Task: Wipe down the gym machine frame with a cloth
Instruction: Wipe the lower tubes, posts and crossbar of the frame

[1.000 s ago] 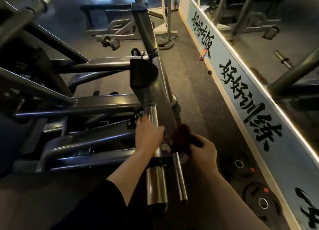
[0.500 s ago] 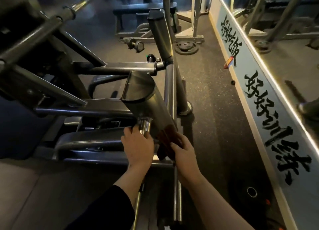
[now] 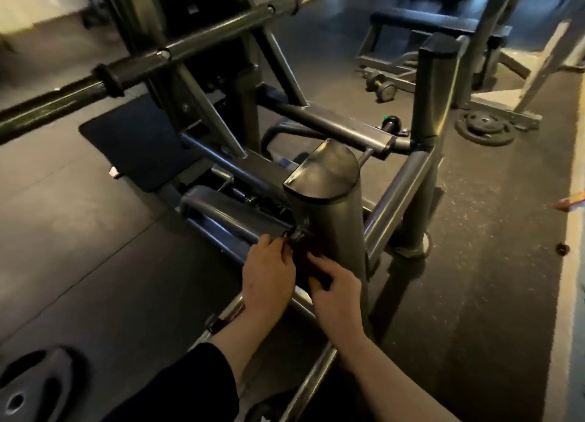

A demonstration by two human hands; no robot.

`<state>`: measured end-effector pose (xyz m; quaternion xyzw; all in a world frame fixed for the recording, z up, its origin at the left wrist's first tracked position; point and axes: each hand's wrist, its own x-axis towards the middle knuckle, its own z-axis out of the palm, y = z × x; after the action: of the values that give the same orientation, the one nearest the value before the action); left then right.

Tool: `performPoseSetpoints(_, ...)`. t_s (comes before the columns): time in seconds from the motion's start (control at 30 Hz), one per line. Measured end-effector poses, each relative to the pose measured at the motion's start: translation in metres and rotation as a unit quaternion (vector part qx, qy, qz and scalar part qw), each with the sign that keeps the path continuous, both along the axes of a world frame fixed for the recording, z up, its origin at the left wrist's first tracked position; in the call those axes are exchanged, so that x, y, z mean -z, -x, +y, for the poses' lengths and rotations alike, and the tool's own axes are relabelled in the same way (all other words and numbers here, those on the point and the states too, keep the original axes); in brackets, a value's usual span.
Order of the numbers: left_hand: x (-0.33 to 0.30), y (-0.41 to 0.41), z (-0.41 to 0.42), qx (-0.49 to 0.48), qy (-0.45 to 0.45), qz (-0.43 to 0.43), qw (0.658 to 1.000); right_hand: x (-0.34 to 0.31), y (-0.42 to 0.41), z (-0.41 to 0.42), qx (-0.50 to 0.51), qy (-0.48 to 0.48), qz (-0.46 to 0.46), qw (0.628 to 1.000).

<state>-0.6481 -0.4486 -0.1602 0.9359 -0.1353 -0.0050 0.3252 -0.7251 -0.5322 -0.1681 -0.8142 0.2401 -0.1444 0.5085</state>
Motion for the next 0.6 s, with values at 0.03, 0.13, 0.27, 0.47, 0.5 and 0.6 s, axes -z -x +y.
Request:
performPoseSetpoints(0.03,0.0,0.002,-0.001,-0.022,-0.01,-0.001,1.0,-0.001,0.004,-0.007,-0.049,0.011,0.001,0.999)
performPoseSetpoints(0.13,-0.009,0.013,-0.002,-0.063,-0.003,0.028,0.998,-0.011,0.011,-0.03,-0.106,0.057,-0.037,0.992)
performPoseSetpoints(0.27,-0.016,0.056,0.019,-0.09,-0.078,0.008,0.993,-0.022,-0.003,-0.05,-0.101,0.068,-0.045,0.991)
performPoseSetpoints(0.47,-0.007,0.122,0.074,-0.181,-0.217,0.019,0.959,-0.022,0.01,0.015,-0.195,0.124,0.007,0.973)
performPoseSetpoints(0.5,-0.008,0.128,0.075,-0.169,-0.23,0.035,0.958,-0.023,0.019,0.029,-0.218,0.123,-0.006,0.968)
performPoseSetpoints(0.6,-0.01,0.133,0.07,-0.174,-0.228,0.028,0.957,-0.016,0.046,0.053,-0.288,0.1,-0.03,0.952)
